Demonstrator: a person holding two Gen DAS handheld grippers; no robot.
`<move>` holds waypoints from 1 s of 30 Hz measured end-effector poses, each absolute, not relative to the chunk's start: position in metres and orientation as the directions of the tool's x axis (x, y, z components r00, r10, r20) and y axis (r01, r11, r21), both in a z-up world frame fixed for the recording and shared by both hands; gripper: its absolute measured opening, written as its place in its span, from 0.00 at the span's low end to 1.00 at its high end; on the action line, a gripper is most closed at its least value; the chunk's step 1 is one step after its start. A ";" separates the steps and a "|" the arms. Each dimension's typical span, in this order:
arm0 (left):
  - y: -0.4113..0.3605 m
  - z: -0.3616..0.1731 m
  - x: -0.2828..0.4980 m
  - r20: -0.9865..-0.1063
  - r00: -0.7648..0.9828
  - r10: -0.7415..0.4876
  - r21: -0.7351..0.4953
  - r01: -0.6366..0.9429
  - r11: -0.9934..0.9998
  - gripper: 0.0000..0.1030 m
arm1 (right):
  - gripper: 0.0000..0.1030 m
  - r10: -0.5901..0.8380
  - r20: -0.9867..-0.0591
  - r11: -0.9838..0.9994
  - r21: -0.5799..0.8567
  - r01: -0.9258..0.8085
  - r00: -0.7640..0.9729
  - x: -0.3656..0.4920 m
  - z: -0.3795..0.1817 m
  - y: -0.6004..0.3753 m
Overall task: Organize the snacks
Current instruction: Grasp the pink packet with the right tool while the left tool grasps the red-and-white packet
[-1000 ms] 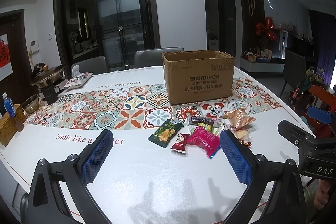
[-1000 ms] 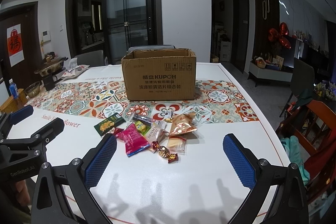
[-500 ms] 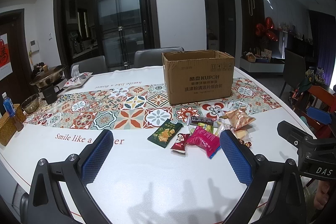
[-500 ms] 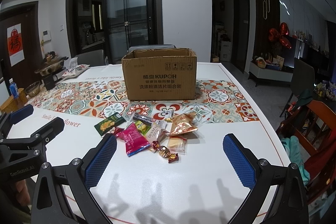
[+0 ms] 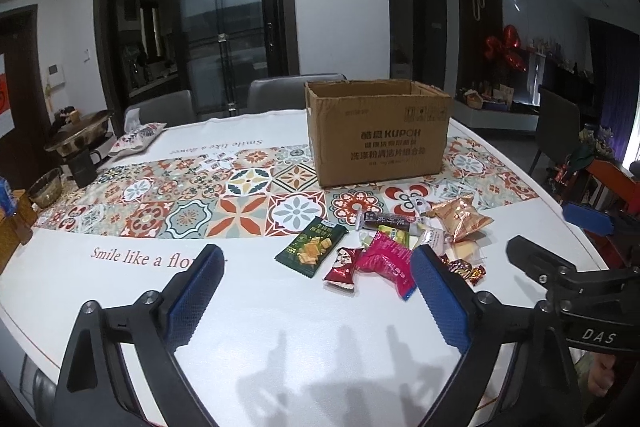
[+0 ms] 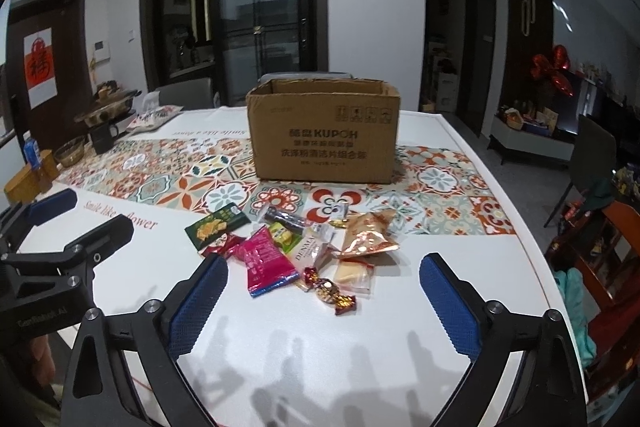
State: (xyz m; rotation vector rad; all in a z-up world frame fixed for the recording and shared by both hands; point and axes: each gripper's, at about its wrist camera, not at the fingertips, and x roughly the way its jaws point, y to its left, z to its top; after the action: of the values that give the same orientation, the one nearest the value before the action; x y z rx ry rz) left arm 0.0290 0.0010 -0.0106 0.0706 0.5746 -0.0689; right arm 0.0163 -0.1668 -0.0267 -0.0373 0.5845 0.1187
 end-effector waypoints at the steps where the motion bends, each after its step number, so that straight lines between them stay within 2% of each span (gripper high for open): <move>1: 0.002 -0.012 0.032 -0.550 0.834 -0.052 0.047 0.093 0.995 0.86 | 0.93 0.108 -0.558 0.992 0.000 -0.130 0.823 0.019 -0.029 -0.166; 3: 0.003 -0.017 0.040 -0.566 0.822 -0.061 0.052 0.109 0.993 0.77 | 0.88 0.134 -0.567 0.987 0.004 -0.160 0.813 0.028 -0.033 -0.162; 8: 0.008 -0.034 0.061 -0.621 0.776 -0.111 0.029 0.165 0.986 0.63 | 0.74 0.209 -0.612 0.969 0.026 -0.245 0.763 0.056 -0.047 -0.146; 12: 0.010 -0.049 0.077 -0.656 0.740 -0.152 0.011 0.211 0.977 0.58 | 0.63 0.268 -0.654 0.946 0.041 -0.320 0.707 0.078 -0.062 -0.132; 18: 0.009 -0.065 0.102 -0.694 0.691 -0.202 -0.016 0.265 0.964 0.49 | 0.51 0.317 -0.717 0.916 0.062 -0.396 0.621 0.109 -0.080 -0.115; 24: 0.009 -0.080 0.123 -0.741 0.618 -0.265 -0.073 0.319 0.945 0.40 | 0.49 0.313 -0.765 0.897 0.042 -0.440 0.564 0.129 -0.095 -0.105; 30: 0.005 -0.088 0.134 -0.757 0.593 -0.273 -0.059 0.354 0.933 0.40 | 0.46 0.310 -0.800 0.883 0.043 -0.467 0.513 0.144 -0.103 -0.102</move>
State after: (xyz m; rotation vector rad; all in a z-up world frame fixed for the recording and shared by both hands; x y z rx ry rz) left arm 0.1344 0.0049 -0.0885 0.1011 0.8618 -0.3652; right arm 0.1442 -0.1021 -0.1033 -0.1874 0.9199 0.4708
